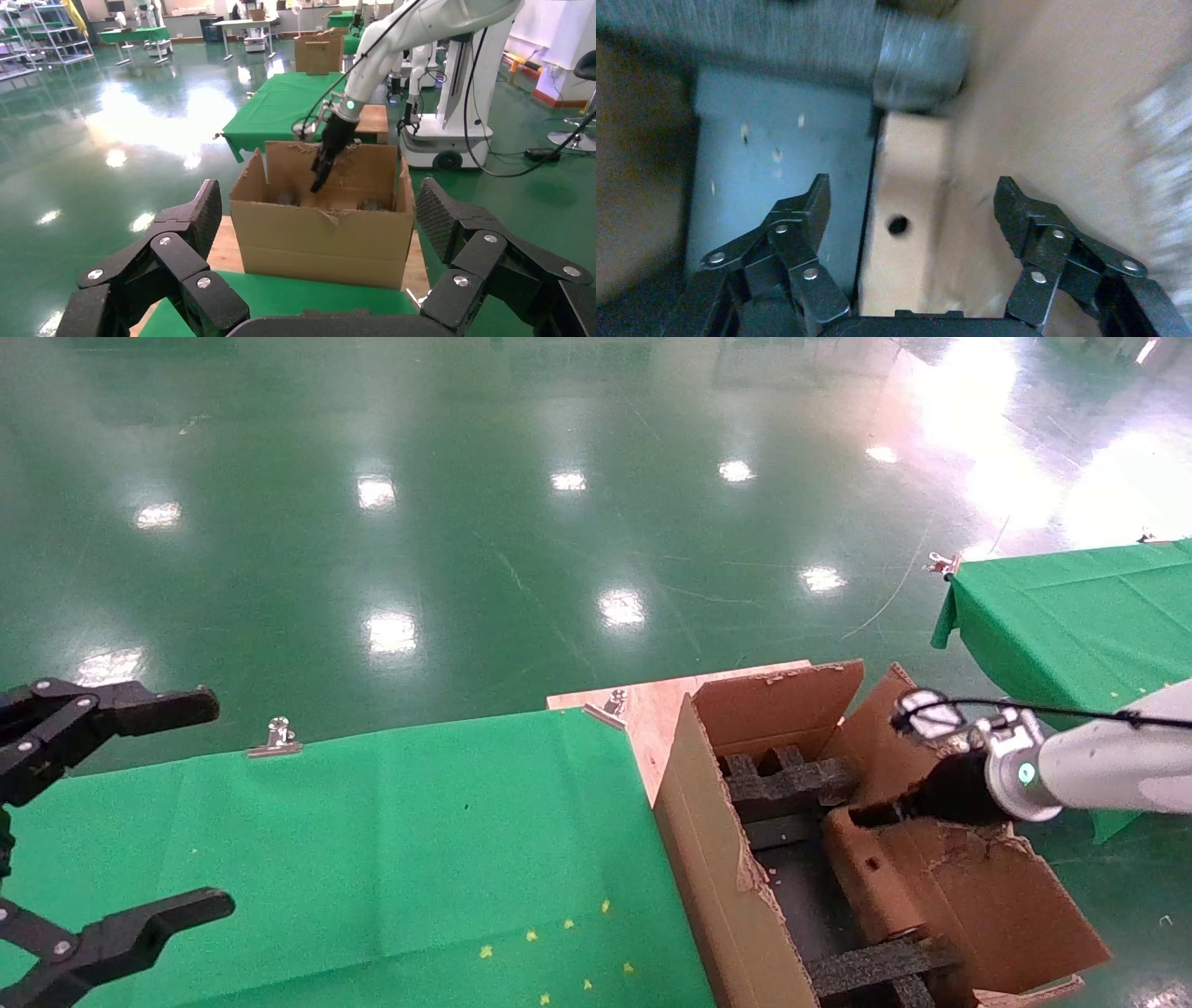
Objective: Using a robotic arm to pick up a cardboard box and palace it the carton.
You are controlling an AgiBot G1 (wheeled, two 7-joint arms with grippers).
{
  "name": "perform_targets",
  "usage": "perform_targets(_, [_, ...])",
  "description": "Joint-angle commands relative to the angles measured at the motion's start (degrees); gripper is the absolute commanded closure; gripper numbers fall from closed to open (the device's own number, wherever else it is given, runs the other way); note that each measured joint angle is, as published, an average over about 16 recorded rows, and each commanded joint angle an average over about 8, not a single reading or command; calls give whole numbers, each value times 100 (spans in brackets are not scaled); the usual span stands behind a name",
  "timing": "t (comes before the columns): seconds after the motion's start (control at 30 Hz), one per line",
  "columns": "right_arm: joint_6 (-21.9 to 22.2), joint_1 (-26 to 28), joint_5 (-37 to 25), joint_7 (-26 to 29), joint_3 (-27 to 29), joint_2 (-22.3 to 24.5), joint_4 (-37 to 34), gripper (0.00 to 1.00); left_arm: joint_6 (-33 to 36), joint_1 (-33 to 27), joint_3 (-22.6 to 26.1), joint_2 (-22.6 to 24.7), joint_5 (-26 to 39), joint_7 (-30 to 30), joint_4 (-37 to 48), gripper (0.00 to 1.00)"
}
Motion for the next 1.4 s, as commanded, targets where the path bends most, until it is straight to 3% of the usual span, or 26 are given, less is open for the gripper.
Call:
perform_targets(0.03, [52,127,-24,24,14,81,120,0,0,0,0,0,0,0,0,0])
perform_targets(0.4, [114,1539,-333,-319,344,906,2044,0,0,0,1,0,0,0,0,0])
perform_targets(0.6, [-485,2021,255,-869,779,1454,3172,0,0,0,1,0,-1,0,0,0])
perform_targets(0.87, [-1531,2154,1104,-1444,1154,1713,3449,0,-2,1,0,-1,0,1,1,0])
perform_targets(1.17, [-1549,2056,1162,-1429,1236,1677,3392,0,-2,1,0,-1,-3,1,2,0])
perform_targets(1.4, [-1811,1552,1205,-1637,1931,1553,3483,0,-3,1,0,-1,-4,1,2,0])
